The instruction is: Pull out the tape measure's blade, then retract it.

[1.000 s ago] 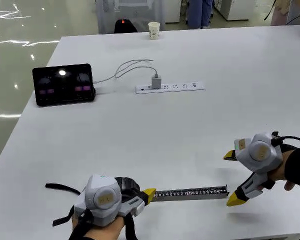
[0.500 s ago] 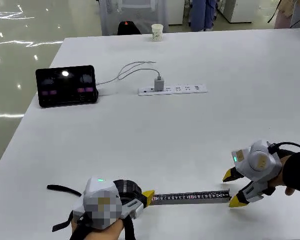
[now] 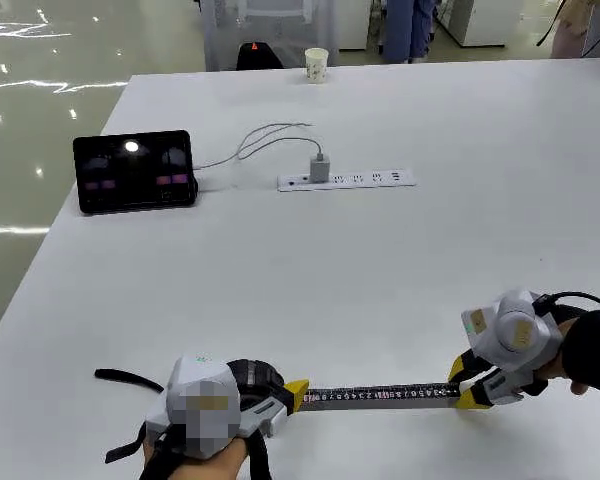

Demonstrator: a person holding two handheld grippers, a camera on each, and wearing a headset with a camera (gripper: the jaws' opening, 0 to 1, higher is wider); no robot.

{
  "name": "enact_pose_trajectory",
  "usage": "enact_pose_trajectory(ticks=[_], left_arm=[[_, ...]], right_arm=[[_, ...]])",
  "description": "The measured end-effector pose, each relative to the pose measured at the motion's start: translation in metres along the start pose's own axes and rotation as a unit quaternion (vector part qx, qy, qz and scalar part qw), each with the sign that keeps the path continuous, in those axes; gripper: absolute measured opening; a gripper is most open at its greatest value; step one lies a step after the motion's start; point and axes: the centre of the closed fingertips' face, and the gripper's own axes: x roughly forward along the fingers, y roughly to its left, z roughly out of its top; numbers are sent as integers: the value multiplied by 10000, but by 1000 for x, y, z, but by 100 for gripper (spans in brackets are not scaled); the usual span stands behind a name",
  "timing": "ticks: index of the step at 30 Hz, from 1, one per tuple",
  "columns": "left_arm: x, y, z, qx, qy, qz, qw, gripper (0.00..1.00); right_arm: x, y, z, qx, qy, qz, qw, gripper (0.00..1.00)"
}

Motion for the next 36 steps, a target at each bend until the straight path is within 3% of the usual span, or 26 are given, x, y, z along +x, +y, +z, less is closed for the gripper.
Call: enact_pose_trajectory(ticks=[9,13,25,27,36], left_arm=[[0,1,-4,-30,111,21,9999,91],[-1,-1,-10,-170,301,-34,9994,81],[-1,-3,-11,-311,441,-51,9985,68],[0,-8,-14,-387,546,-163,9976,63],[-2,-6,-14,-350,614,-66,9975,62]], right_arm=[[0,-1,0,-42,68,-36,10000,12],[0,-1,0,-45,126,-68,9999,12],[1,-4,-1,244,123,-102,9996,12],[1,-4,-1,272,126,-103,9995,12],[2,-4,-2,393,119,-133,9991,11]])
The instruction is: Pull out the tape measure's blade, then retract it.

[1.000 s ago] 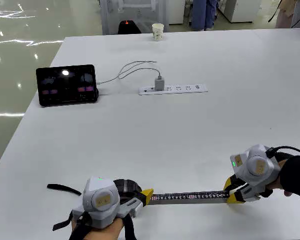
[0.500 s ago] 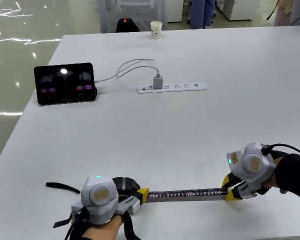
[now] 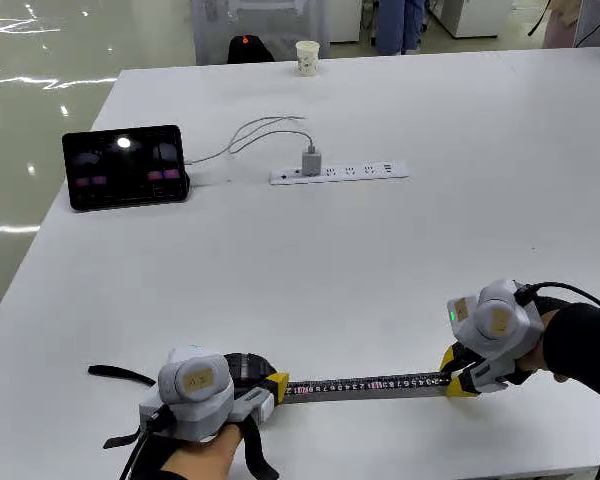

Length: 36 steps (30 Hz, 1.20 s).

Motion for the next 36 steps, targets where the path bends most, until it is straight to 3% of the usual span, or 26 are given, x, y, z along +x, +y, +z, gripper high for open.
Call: enact_pose_trajectory(ticks=[12,15,18,23,27,36], left_arm=[[-2,0,-2,85,52,88,9999,61],[-2,0,-2,83,47,81,9999,60],[-2,1,-2,84,41,67,9999,61],[-1,1,-2,84,40,36,10000,61],[-1,1,-1,90,43,10,9999,61],[0,1,-1,94,30,-16,10000,61]], right_arm=[[1,0,0,17,24,28,10000,11],[1,0,1,-170,7,15,9999,11],[1,-1,2,101,-122,17,9999,10],[2,0,4,124,-159,11,9998,10],[3,1,7,-212,-56,58,9997,11],[4,0,10,-213,-19,86,9997,11]])
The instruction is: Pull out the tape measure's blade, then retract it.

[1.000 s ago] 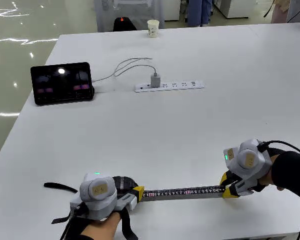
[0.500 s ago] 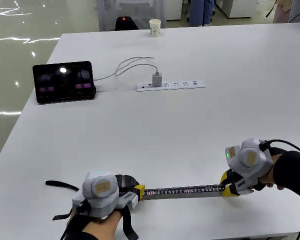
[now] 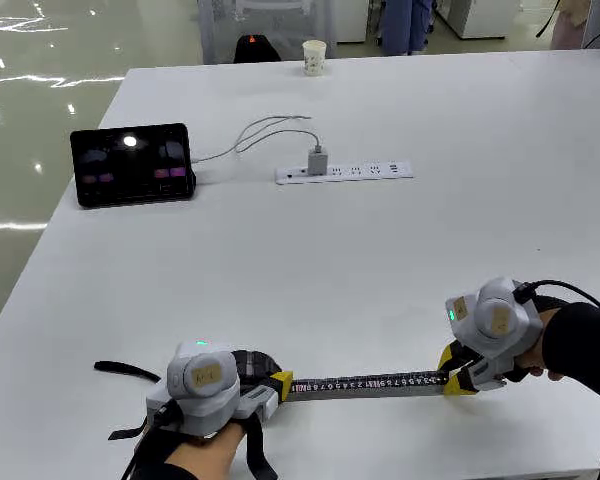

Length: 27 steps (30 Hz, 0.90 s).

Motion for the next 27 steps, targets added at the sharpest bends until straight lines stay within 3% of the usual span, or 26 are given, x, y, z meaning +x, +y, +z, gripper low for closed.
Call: enact_pose_trajectory(ticks=[10,27], left_arm=[[1,0,0,2,-5,-8,10000,61],[1,0,1,13,-4,-20,10000,61]], right_arm=[[1,0,3,-209,40,36,9998,11],[4,-2,10,-34,-9,74,10000,11]])
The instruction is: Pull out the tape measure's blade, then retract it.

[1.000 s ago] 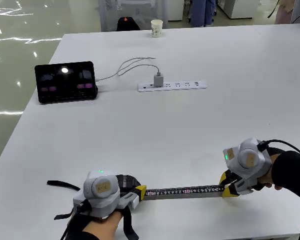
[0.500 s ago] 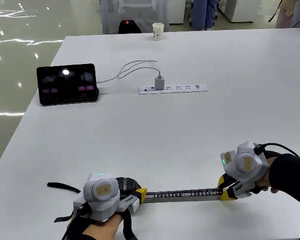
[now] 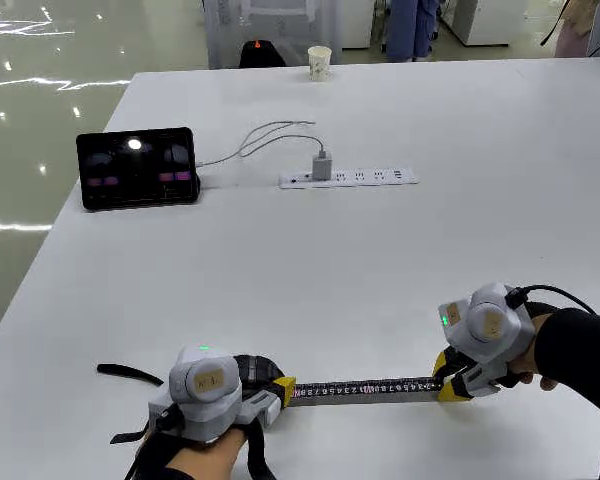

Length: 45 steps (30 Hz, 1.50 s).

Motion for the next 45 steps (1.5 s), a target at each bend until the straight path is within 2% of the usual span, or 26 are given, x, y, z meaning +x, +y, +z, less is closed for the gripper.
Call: enact_pose_trajectory(ticks=[45], left_arm=[[0,0,1,5,-11,-8,10000,61]], right_arm=[[6,-2,17,7,-42,1,10000,11]])
